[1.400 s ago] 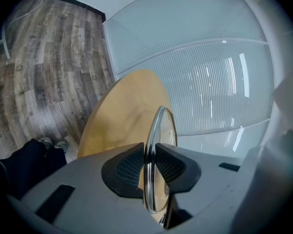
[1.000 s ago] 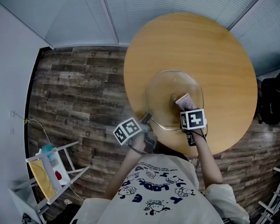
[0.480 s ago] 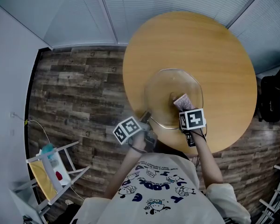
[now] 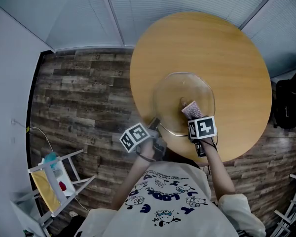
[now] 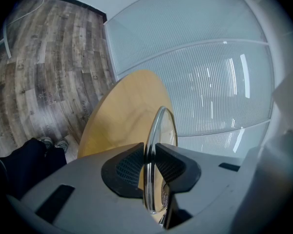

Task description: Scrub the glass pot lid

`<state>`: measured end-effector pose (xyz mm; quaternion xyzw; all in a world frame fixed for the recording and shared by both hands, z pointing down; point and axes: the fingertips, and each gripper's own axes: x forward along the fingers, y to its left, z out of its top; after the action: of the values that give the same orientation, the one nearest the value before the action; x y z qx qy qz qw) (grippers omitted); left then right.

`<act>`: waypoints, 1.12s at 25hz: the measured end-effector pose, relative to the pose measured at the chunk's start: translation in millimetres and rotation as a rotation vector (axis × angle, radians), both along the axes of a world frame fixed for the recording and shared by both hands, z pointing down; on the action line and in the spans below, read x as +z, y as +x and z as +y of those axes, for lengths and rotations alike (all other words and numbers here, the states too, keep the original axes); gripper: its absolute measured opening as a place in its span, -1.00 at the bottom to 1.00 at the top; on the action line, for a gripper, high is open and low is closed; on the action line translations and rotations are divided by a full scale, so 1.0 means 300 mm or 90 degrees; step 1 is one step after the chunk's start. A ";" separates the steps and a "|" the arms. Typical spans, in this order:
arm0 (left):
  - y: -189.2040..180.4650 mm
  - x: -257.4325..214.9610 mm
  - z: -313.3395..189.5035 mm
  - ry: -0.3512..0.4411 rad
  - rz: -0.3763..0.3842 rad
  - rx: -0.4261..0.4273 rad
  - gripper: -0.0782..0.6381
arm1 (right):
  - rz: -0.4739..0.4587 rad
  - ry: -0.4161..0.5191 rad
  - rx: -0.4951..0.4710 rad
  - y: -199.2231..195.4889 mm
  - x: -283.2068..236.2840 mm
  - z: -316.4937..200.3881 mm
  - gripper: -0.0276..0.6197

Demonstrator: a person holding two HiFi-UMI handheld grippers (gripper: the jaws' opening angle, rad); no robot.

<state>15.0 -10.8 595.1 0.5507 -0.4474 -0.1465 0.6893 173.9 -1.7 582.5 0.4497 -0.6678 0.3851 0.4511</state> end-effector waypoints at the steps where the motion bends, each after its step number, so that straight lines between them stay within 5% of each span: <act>1: 0.000 0.000 0.001 0.000 0.000 0.000 -0.58 | -0.001 -0.001 0.000 -0.003 0.000 0.003 -0.68; 28: 0.002 0.001 -0.002 -0.004 0.004 0.002 -0.58 | -0.022 -0.014 -0.024 -0.096 -0.001 0.043 -0.68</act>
<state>15.6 -11.5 595.3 0.5489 -0.4449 -0.1453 0.6926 145.1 11.3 582.2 0.4254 -0.6797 0.3917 0.4512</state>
